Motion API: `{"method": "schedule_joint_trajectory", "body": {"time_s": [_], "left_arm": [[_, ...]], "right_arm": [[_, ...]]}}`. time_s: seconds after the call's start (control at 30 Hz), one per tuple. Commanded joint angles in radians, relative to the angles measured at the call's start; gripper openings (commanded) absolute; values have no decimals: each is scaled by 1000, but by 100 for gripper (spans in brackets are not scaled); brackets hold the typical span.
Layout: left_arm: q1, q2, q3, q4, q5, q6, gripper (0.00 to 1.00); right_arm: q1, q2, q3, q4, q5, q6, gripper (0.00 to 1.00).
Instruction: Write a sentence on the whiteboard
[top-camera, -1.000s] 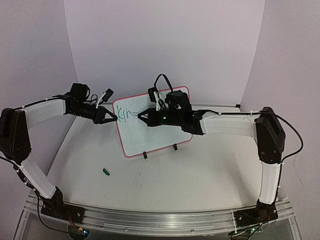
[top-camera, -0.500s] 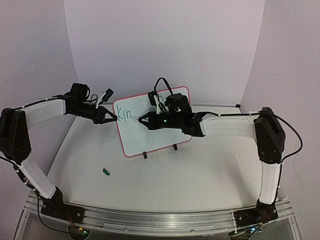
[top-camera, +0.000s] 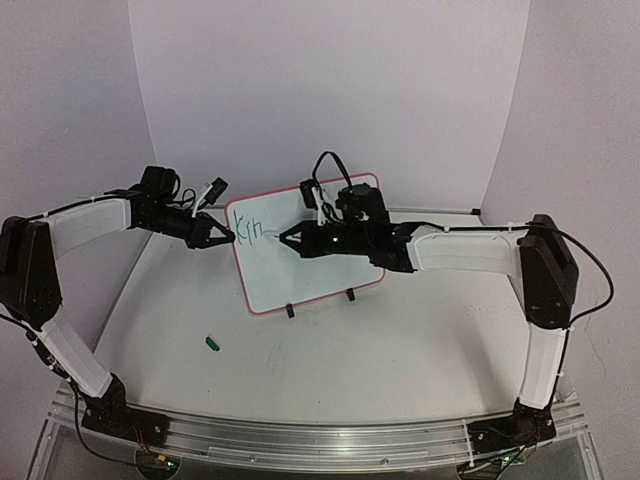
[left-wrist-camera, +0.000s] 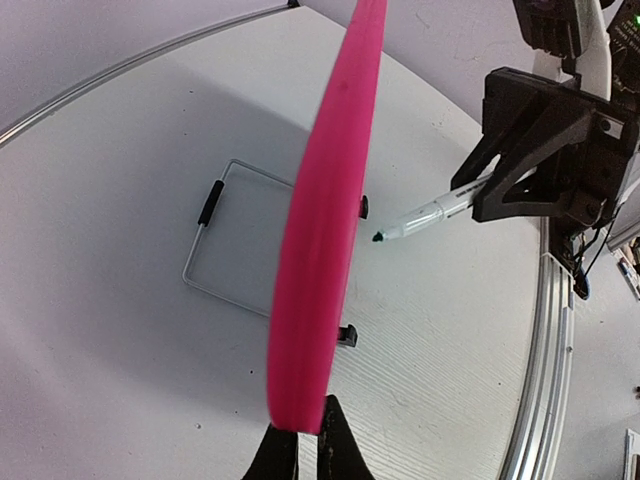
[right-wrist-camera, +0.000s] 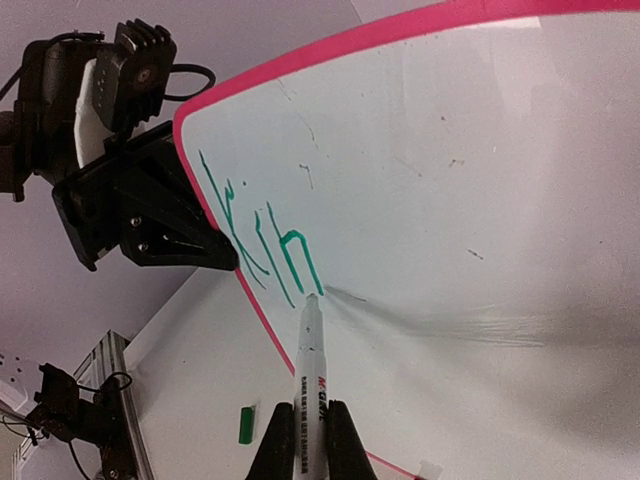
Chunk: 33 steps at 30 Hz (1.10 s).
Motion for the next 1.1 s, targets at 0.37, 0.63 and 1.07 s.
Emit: {"method": "schedule_joint_trajectory", "body": {"time_s": [0.37,0.63,1.07], "left_arm": [[-5,-22,7,-47,-70,28,0],[-5,-17,9,-47,-70,28,0],[-4,-10,11,-49,-70,29,0]], "right_arm": [[-48,-105,-53,58,-88,17,0],[-57,-69,-21,60,-108,20,0],[-63,-21,20,55,-68,35,0]]}}
